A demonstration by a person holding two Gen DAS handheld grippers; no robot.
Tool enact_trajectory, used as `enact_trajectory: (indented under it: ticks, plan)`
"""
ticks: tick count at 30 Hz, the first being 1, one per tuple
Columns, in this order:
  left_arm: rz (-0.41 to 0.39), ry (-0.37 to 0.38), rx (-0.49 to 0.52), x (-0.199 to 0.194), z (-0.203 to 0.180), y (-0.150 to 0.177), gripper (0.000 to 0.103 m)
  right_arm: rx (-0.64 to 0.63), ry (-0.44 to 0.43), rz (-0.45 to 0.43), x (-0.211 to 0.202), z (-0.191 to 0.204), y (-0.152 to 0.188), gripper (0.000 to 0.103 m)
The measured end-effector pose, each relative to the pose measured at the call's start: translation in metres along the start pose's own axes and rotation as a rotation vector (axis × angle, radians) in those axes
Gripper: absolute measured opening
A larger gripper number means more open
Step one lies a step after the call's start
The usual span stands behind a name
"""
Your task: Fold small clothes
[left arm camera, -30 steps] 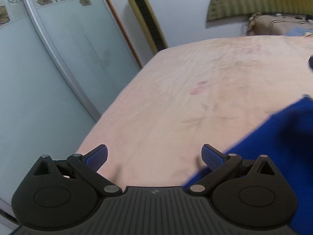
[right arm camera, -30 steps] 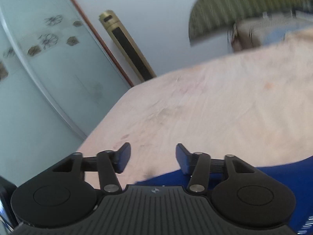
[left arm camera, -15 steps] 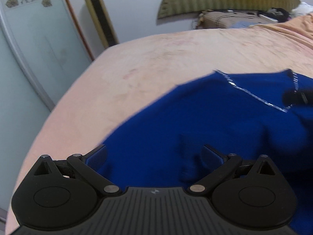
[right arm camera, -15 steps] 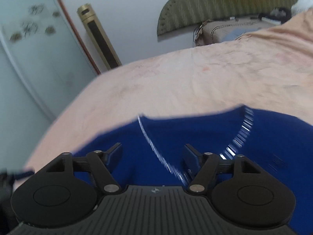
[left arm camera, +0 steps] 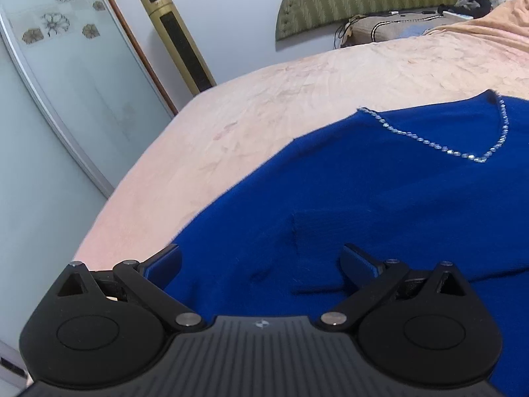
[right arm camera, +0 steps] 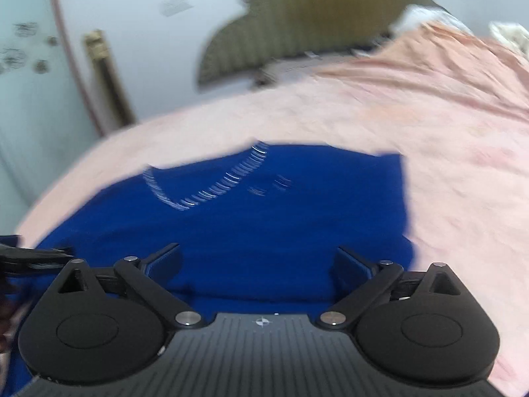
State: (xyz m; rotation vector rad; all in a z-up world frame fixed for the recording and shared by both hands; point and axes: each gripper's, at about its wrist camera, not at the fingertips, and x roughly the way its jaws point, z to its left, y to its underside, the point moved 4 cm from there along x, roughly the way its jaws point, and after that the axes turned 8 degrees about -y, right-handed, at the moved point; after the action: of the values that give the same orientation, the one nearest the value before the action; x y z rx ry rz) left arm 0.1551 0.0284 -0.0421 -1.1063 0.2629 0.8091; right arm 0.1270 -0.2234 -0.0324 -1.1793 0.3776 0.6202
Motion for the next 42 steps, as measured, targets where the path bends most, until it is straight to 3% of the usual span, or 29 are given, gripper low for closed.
enact_trajectory:
  ticks: [1, 6, 9, 14, 19, 25, 30, 42]
  plan:
    - [0.004, 0.026, -0.009, -0.003, -0.002, 0.000, 0.103, 0.011, 0.034, 0.037, 0.003, -0.006, 0.004, 0.092]
    - [0.028, 0.203, -0.070, -0.031, -0.010, 0.009, 0.103, -0.036, -0.006, 0.009, -0.009, -0.003, 0.022, 0.100]
    - [0.013, 0.261, -0.078, -0.049, -0.018, 0.018, 0.103, -0.077, 0.046, 0.024, -0.007, -0.004, 0.028, 0.099]
    - [0.013, 0.227, -0.107, -0.057, -0.023, 0.031, 0.103, -0.139, 0.076, 0.044, -0.010, 0.002, 0.032, 0.103]
    - [0.108, 0.218, -0.111, -0.045, -0.028, 0.041, 0.103, -0.182, 0.088, 0.039, -0.009, 0.006, 0.041, 0.103]
    - [0.069, 0.138, -0.087, -0.055, -0.016, 0.051, 0.103, -0.177, 0.082, 0.030, -0.011, 0.005, 0.042, 0.102]
    - [0.054, 0.126, -0.078, -0.063, -0.007, 0.058, 0.103, -0.164, 0.089, 0.027, -0.017, 0.008, 0.041, 0.103]
    - [0.076, 0.102, -0.123, -0.063, 0.020, 0.070, 0.103, -0.321, -0.016, 0.022, -0.040, 0.072, 0.043, 0.102]
